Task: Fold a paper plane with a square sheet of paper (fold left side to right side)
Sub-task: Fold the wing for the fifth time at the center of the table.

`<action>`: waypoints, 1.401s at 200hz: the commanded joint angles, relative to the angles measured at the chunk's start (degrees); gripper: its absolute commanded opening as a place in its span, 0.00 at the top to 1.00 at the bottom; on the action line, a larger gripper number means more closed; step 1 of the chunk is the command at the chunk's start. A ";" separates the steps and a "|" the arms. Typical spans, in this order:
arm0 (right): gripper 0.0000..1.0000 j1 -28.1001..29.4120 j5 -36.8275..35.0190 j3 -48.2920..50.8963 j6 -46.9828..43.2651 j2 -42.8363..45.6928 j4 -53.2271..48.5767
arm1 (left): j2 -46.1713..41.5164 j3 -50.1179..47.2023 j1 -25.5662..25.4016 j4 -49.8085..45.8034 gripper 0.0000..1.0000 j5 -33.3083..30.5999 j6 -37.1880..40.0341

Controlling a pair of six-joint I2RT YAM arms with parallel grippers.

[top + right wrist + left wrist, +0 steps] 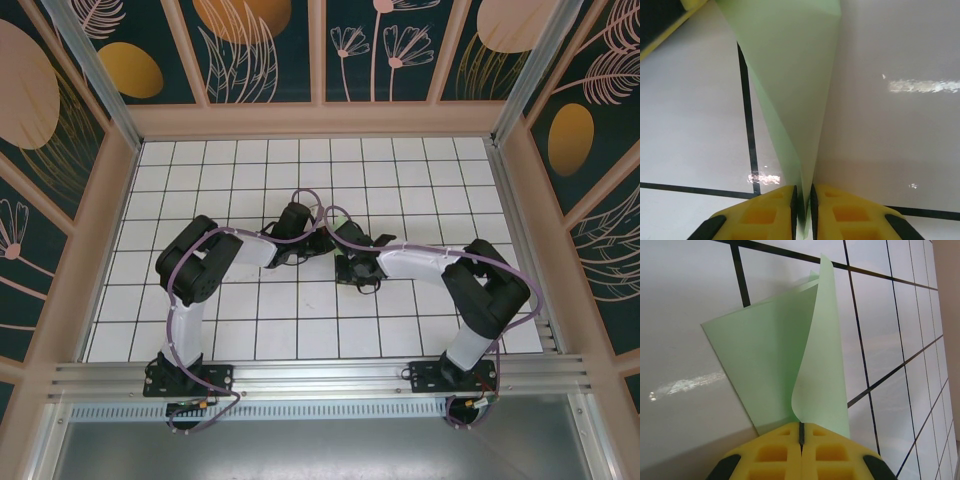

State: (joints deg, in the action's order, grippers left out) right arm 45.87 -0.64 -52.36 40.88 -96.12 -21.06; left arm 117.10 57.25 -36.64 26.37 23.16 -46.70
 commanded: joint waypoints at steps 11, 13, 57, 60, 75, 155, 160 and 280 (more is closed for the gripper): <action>0.79 0.58 -0.94 -1.51 0.79 0.93 -2.56 | 1.53 0.58 0.52 0.46 0.95 0.22 0.46; 0.79 0.62 -1.00 -1.58 0.78 0.97 -2.66 | 1.55 0.58 0.52 0.44 0.95 0.22 0.47; 0.79 0.63 -1.92 -2.13 0.84 1.84 -3.82 | 1.64 0.58 0.50 0.53 0.96 0.22 0.47; 0.79 0.63 -1.91 -2.06 0.81 1.82 -3.80 | 1.64 0.58 0.52 0.52 0.96 0.22 0.44; 0.78 0.63 -1.81 -1.88 0.95 1.89 -3.47 | 1.64 0.65 0.45 0.55 0.96 0.22 0.47; 0.83 0.63 -1.68 -1.74 0.87 1.69 -3.44 | 1.73 0.58 0.52 0.61 0.96 0.22 0.48; 0.84 0.65 -1.69 -1.69 0.88 1.69 -3.54 | 1.72 0.63 0.52 0.57 0.96 0.18 0.45; 0.84 1.09 -3.12 -1.77 0.56 3.31 -6.57 | 2.39 1.11 0.50 0.17 0.96 0.02 0.55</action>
State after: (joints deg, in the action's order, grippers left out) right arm 46.26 -2.17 -52.73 41.08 -95.70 -23.59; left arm 117.60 57.41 -36.64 26.81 23.55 -46.70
